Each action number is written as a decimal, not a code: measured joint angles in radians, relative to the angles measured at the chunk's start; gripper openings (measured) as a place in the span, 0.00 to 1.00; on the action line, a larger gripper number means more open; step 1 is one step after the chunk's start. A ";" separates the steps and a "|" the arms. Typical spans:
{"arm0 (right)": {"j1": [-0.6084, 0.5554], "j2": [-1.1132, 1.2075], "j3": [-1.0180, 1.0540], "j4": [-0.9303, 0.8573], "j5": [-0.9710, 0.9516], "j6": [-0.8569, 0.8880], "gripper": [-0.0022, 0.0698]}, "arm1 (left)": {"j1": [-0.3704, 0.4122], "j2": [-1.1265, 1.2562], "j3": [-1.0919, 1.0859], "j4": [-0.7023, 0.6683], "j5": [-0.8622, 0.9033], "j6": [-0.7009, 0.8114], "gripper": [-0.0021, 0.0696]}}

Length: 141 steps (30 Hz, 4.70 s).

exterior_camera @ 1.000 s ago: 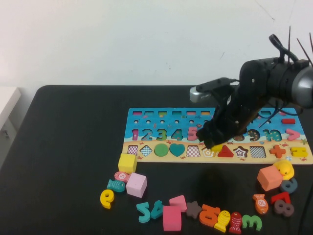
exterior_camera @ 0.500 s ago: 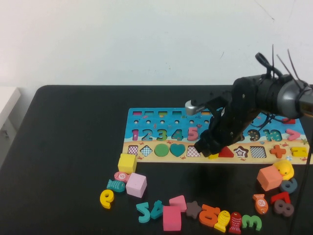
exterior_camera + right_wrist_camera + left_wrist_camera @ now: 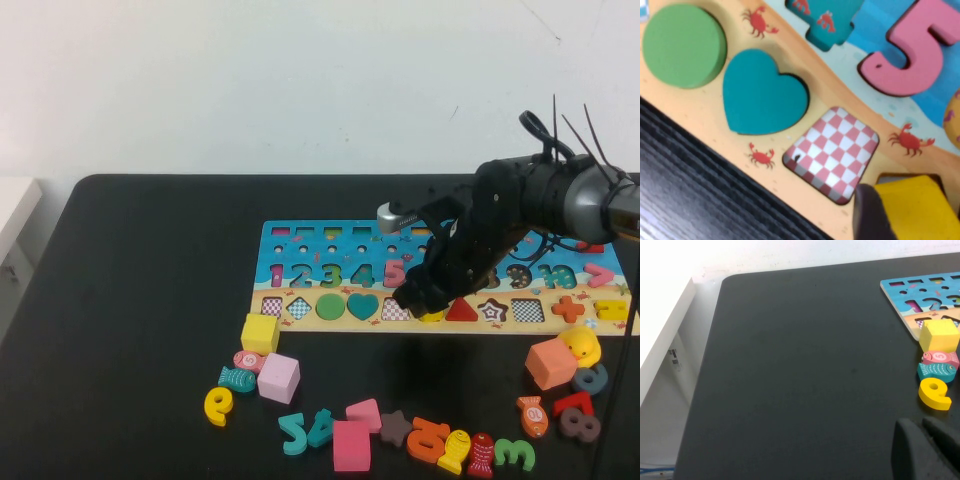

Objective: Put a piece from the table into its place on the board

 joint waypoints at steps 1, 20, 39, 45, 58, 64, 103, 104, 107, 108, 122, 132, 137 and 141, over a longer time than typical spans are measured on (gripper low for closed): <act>0.000 0.000 0.000 0.000 -0.002 0.003 0.54 | 0.000 0.000 0.000 0.000 0.000 0.000 0.03; 0.000 0.001 0.000 -0.027 -0.023 0.226 0.54 | 0.000 0.000 0.000 0.000 0.000 0.000 0.03; 0.005 0.008 0.000 -0.029 -0.021 0.262 0.54 | 0.000 0.000 0.000 0.000 0.000 0.002 0.03; 0.005 0.009 -0.002 -0.029 -0.020 0.262 0.54 | 0.000 0.000 0.000 0.000 0.000 0.002 0.03; 0.008 0.009 -0.003 -0.037 -0.008 0.262 0.55 | 0.000 0.000 0.000 0.000 0.000 0.002 0.03; 0.011 0.009 -0.006 -0.035 0.001 0.262 0.67 | 0.000 0.000 0.000 0.000 0.000 0.000 0.03; 0.011 -0.515 -0.369 -0.233 0.582 -0.025 0.06 | 0.000 0.000 0.000 0.000 0.000 0.004 0.03; 0.011 -0.560 -0.346 -0.236 0.582 -0.019 0.06 | 0.000 0.000 0.000 0.000 0.000 0.004 0.03; 0.011 -0.687 -0.253 -0.233 0.582 0.007 0.06 | 0.000 0.000 0.000 0.000 0.000 0.004 0.03; 0.011 -0.718 -0.233 -0.221 0.582 0.012 0.06 | 0.000 0.000 0.000 0.000 0.000 0.004 0.03; 0.011 -0.877 -0.170 0.099 0.582 0.120 0.06 | 0.000 0.000 0.000 0.000 0.000 0.002 0.03; 0.007 -1.007 -0.106 -0.006 0.582 -0.001 0.06 | 0.000 0.000 0.000 0.000 0.000 0.000 0.03; -0.006 -1.278 0.173 -0.054 0.458 -0.105 0.06 | 0.000 0.000 0.000 0.000 0.000 0.000 0.03; -0.129 -1.555 0.530 -0.082 0.230 -0.123 0.06 | 0.000 0.000 0.000 0.000 0.000 0.000 0.03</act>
